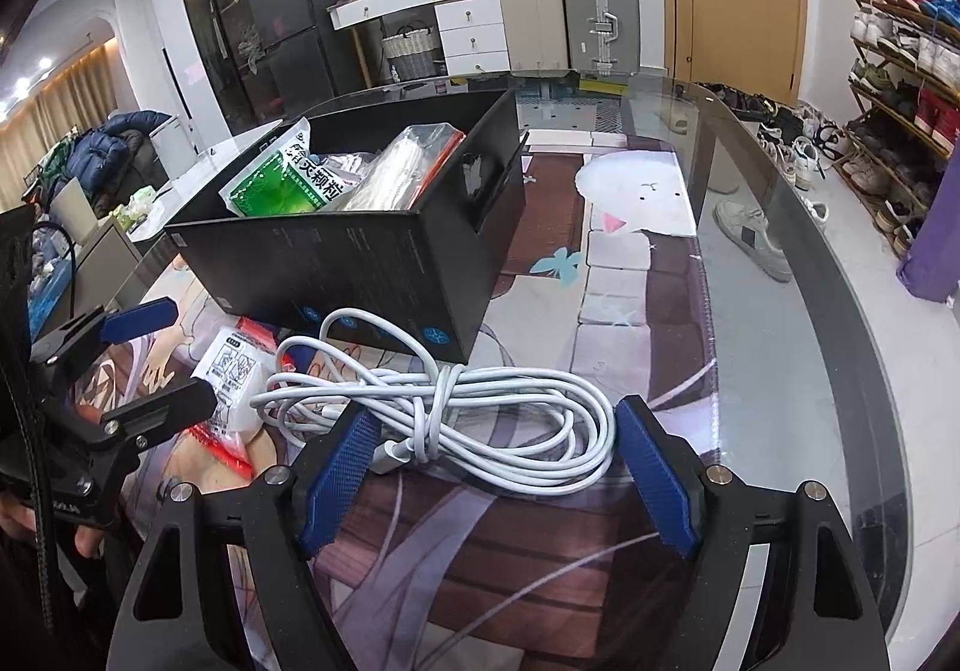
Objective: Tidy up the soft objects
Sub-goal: 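Grasp the red-and-white packet with the left gripper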
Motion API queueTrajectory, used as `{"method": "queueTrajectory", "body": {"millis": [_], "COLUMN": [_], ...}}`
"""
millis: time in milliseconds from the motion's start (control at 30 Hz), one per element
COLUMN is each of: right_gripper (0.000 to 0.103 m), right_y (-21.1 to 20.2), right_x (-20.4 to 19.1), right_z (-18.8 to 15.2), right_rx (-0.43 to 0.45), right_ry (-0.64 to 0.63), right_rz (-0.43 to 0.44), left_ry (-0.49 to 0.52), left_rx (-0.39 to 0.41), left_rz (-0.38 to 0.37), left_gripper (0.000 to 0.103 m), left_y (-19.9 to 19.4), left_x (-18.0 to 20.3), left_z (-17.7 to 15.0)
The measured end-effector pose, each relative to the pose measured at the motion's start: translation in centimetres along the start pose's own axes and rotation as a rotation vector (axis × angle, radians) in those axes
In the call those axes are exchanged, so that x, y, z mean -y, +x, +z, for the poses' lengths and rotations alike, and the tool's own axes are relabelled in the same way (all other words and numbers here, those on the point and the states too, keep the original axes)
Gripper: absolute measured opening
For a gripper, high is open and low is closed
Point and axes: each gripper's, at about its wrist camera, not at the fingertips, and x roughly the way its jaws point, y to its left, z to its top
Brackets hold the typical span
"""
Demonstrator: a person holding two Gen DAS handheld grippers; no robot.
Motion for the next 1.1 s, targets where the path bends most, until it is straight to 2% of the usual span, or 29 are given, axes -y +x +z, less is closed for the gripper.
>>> {"method": "queueTrajectory", "body": {"millis": [200, 400, 700, 900, 1000, 1100], "right_gripper": [0.082, 0.082, 0.082, 0.082, 0.082, 0.082], "right_y": [-0.7, -0.4, -0.4, -0.4, -0.4, -0.3], "right_x": [0.3, 0.6, 0.7, 0.7, 0.7, 0.9], "right_z": [-0.1, -0.5, -0.4, -0.4, -0.4, -0.5], "right_rx": [0.009, -0.004, -0.004, -0.004, -0.006, -0.006], "right_ry": [-0.020, -0.012, -0.010, -0.010, -0.008, -0.007], "right_rz": [0.009, 0.017, 0.020, 0.020, 0.022, 0.024], "left_ry": [0.026, 0.062, 0.069, 0.061, 0.055, 0.048], "left_rx": [-0.021, -0.041, -0.066, -0.080, -0.085, -0.086], "left_rz": [0.025, 0.009, 0.066, 0.060, 0.037, 0.012], "left_gripper": [0.103, 0.103, 0.103, 0.103, 0.100, 0.087], "left_y": [0.0, 0.2, 1.3, 1.8, 1.9, 2.0], "left_x": [0.7, 2.0, 2.8, 2.6, 2.6, 2.7], "left_z": [0.1, -0.2, 0.5, 0.5, 0.5, 0.4]}}
